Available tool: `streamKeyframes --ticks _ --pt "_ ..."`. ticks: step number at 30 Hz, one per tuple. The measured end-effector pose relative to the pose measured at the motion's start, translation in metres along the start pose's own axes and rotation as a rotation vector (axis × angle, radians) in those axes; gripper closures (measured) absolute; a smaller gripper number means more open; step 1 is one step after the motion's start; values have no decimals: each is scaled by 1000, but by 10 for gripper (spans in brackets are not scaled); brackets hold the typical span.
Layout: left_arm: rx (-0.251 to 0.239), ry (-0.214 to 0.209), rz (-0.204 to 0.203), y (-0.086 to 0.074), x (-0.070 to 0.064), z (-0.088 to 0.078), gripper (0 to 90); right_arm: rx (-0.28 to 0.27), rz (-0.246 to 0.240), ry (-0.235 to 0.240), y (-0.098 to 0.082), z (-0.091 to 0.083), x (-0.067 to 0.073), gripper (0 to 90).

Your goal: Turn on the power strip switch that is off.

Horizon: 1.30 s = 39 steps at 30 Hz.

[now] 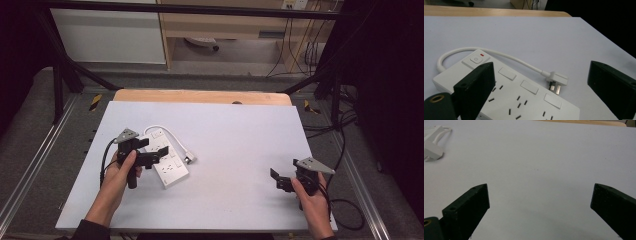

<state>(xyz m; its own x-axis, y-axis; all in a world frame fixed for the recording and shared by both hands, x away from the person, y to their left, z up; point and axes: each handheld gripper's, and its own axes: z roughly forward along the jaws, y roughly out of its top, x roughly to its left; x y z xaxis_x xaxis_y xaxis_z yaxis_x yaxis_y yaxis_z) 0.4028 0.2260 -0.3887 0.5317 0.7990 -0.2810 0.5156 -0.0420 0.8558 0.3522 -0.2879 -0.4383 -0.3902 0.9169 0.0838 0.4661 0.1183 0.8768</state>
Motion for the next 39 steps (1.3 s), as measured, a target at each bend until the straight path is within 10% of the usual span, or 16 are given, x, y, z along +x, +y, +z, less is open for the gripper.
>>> streamKeyframes --ticks 39 --pt "-88 67 14 -12 0 -59 77 -9 -20 27 2 -2 3 23"
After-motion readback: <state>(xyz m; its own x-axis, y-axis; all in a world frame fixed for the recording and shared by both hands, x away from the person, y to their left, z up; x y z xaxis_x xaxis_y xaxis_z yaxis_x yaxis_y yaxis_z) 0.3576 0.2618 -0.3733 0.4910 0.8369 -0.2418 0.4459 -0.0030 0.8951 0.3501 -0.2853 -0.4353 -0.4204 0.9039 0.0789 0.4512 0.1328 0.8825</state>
